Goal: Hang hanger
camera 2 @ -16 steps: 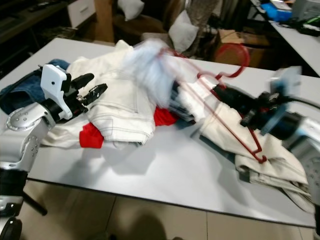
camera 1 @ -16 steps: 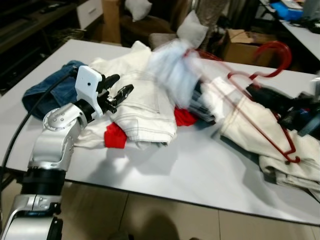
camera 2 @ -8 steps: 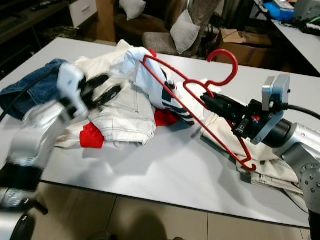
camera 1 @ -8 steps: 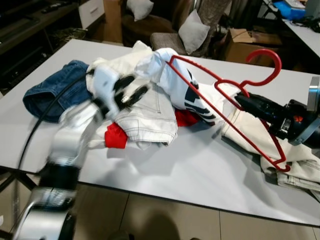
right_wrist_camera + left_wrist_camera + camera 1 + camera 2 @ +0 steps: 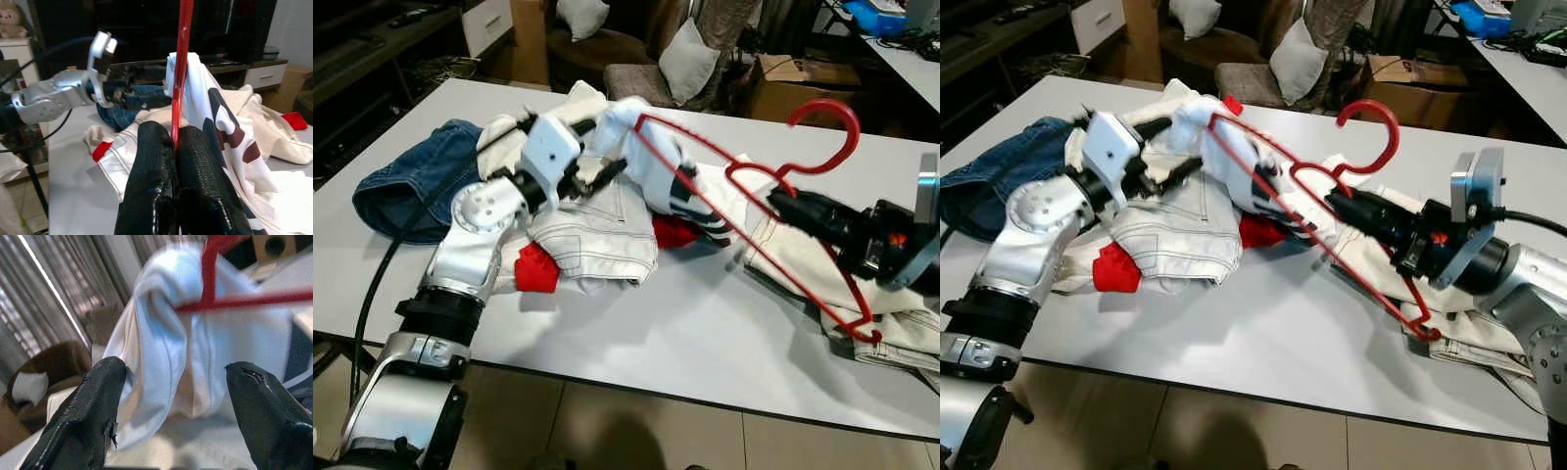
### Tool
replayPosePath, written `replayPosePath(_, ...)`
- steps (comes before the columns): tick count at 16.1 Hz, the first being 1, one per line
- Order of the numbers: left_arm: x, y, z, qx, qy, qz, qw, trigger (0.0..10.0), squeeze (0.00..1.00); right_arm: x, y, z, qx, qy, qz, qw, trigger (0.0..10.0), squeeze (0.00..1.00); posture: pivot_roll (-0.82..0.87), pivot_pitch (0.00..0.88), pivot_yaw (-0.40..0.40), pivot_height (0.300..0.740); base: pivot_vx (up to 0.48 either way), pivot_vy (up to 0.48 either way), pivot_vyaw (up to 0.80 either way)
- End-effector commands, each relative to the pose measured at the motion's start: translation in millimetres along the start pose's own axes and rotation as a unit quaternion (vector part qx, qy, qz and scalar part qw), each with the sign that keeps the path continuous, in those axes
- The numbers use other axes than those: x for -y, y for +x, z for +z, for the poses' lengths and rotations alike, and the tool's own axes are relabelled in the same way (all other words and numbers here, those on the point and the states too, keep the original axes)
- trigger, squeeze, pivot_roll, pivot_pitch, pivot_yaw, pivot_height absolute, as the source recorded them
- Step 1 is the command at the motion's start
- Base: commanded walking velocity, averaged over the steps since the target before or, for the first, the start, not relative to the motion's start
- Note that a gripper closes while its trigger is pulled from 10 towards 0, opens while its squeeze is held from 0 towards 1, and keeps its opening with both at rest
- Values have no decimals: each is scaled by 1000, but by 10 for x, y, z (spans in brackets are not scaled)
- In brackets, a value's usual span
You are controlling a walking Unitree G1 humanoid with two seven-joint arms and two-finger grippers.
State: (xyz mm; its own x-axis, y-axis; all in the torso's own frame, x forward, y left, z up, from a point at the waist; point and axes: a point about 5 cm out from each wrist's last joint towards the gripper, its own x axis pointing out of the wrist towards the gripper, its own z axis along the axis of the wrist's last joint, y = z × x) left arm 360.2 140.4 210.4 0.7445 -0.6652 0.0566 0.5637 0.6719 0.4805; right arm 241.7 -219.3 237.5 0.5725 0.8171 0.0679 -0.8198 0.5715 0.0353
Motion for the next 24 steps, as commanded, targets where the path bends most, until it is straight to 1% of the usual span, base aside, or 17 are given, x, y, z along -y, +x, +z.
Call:
replayPosePath(1,-31,66,58,3,19,1,1000,10000,0,-51,-23,121,14,-20,16,1000,10000,0,-73,0,-15,740,0,0,0)
replayPosePath(2,-55,89,33,6,6,15,1000,5725,0,-66,-24,122,14,-19,21,1000,10000,0,-76,0,-14,740,0,0,0)
replayPosePath(3,-84,101,33,11,2,30,999,0,0,-77,-27,119,12,-16,25,999,10000,0,-79,0,-13,740,0,0,0)
replayPosePath(6,-139,111,68,30,0,51,998,0,0,-83,-51,89,-1,-14,23,1000,10000,0,-83,0,-15,740,0,0,0)
replayPosePath(7,-145,108,69,34,-4,49,998,0,0,-80,-53,88,-1,-14,23,1000,10000,0,-82,0,-15,740,0,0,0)
replayPosePath(11,-153,95,36,38,-11,45,998,0,0,-74,-53,76,-2,-14,22,1000,10000,0,-78,0,-17,740,0,0,0)
replayPosePath(15,-183,66,6,33,-9,44,998,0,0,-76,-57,75,-1,-14,21,1000,10000,0,-76,0,-15,740,0,0,0)
replayPosePath(17,-226,45,-1,28,7,37,999,0,0,-77,-74,65,-1,-13,19,1000,10000,0,-75,0,-8,740,0,0,0)
replayPosePath(20,-326,1,-9,7,56,22,998,0,0,-91,-97,42,-3,-11,18,1000,10000,0,-74,0,2,740,0,0,0)
replayPosePath(24,-447,-9,54,1,88,18,996,0,0,-121,-100,-3,-10,-6,22,1000,10000,0,-68,0,11,740,0,0,0)
